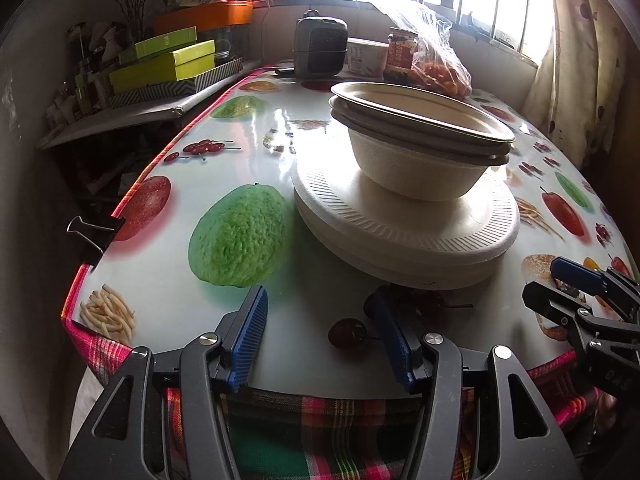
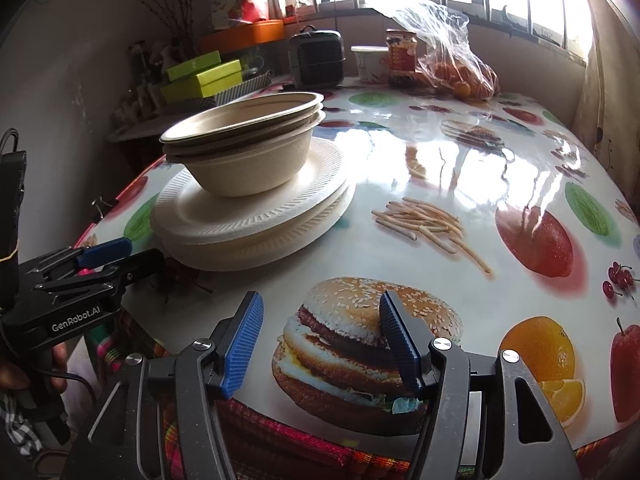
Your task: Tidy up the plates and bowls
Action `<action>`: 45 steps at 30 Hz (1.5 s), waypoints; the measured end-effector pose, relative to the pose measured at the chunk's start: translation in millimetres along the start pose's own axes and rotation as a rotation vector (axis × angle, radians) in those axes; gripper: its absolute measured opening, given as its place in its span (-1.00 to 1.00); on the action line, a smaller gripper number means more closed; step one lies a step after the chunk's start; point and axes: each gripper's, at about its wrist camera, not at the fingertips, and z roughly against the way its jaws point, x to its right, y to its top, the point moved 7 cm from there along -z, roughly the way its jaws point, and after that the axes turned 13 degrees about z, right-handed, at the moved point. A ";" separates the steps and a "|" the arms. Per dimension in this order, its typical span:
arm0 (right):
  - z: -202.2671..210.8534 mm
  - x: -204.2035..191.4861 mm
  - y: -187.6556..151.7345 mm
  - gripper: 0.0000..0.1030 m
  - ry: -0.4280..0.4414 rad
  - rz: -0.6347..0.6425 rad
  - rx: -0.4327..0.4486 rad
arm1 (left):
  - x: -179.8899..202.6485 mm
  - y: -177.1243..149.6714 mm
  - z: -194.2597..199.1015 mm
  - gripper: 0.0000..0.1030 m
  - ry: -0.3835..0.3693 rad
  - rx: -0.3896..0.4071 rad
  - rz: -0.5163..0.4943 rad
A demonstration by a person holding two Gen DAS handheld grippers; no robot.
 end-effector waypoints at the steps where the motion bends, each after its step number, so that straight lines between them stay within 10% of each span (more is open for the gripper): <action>1: 0.1 0.1 -0.3 0.24 0.001 0.001 0.001 | 0.5 0.0 -0.5 0.11 0.003 0.002 -0.002; 16: -2.8 -5.5 -5.2 0.66 -0.091 0.021 -0.024 | 0.7 -0.5 -0.6 0.16 0.025 0.030 0.008; 45: -4.2 -5.8 -6.2 0.75 -0.125 0.008 -0.029 | 1.7 0.0 -0.7 0.18 0.027 0.038 0.007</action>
